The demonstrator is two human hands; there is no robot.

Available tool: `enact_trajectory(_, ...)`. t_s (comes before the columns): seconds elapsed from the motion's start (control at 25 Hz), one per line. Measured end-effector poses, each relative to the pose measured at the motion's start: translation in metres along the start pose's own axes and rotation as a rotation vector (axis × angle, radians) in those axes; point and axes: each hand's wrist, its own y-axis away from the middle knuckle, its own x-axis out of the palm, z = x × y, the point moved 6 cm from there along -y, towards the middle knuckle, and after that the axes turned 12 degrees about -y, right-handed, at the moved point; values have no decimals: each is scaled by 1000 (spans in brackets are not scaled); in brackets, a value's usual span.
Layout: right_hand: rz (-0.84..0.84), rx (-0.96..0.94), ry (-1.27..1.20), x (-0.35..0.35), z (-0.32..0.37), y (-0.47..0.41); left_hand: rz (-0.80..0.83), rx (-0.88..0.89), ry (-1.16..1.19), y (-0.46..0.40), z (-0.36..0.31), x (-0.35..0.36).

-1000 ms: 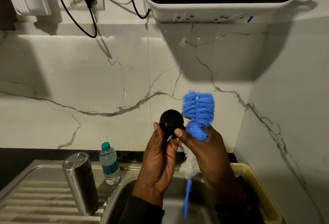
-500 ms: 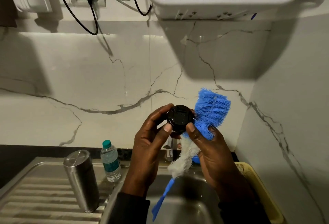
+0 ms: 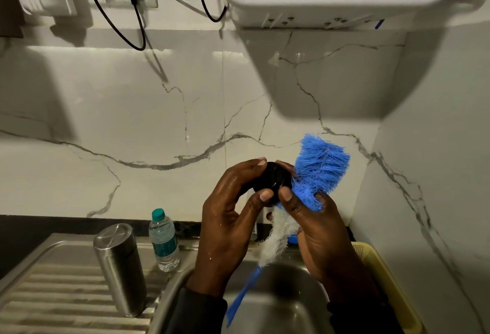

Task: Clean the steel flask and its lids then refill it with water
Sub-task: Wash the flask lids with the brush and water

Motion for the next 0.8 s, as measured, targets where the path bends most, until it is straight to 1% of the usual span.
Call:
enact_trajectory(0.12, -32, 14, -50, -2, -5, 3, -103, 12, -86, 4, -2, 1)
enact_trajectory(0.24, -54, 32, -39, -2, -8, 6, -159, -1, -132, 6, -4, 4)
enact_trajectory(0.36, -73, 39, -1, -1, -10, 9, -248, -86, -101, 7, 0, 0)
enact_trajectory(0.44, -108, 59, -16, -1, -14, 11, -271, -164, -24, 4, 3, -2)
enact_trajectory(0.52, -161, 91, -101, -2, -17, 12, -197, -234, 112, 3, 8, 1)
enact_trajectory(0.64, -152, 97, -182, 2, -14, 8, 14, -327, 226, 12, 20, 13)
enact_trajectory(0.68, -139, 92, -185, 4, -12, 7, 44, -355, 246, 15, 23, 15)
enact_trajectory(0.8, -118, 99, -91, 3, -11, 8, 18, -403, 342, 18, 31, 18)
